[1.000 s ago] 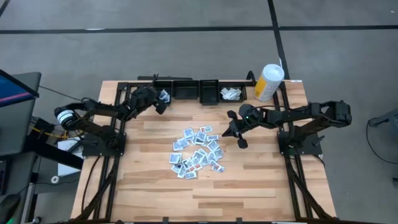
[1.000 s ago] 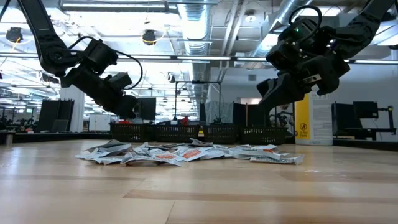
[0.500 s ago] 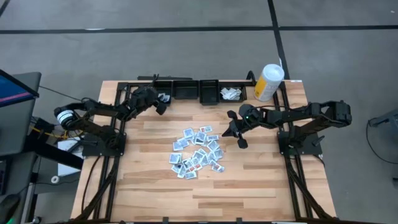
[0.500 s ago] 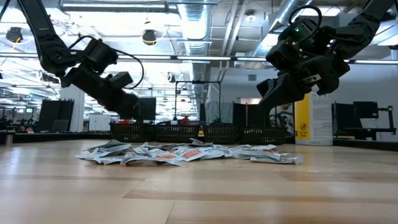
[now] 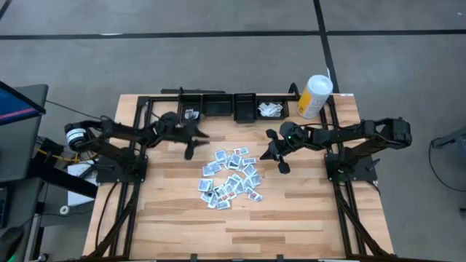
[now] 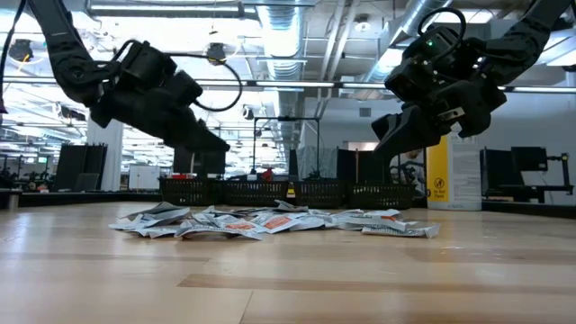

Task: Pick & Place First Aid Supplies
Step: Put the blue alcohol pad into the left black bin

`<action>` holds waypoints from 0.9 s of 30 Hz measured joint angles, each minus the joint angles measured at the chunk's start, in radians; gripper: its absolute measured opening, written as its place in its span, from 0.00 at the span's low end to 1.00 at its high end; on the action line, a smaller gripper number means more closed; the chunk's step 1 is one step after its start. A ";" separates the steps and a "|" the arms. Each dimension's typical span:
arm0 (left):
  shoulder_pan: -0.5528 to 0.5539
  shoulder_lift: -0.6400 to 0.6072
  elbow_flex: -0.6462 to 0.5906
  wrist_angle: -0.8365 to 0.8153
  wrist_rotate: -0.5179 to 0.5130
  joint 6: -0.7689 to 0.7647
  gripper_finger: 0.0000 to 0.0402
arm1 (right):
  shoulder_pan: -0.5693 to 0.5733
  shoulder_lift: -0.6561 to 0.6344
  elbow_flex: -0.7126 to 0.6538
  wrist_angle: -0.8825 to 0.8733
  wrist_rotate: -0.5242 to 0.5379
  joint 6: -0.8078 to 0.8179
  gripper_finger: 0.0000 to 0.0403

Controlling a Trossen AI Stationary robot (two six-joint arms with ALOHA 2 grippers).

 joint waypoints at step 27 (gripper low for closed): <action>-0.302 0.318 0.001 0.144 -0.055 -0.026 0.28 | 0.000 0.000 0.000 0.000 0.000 0.002 0.00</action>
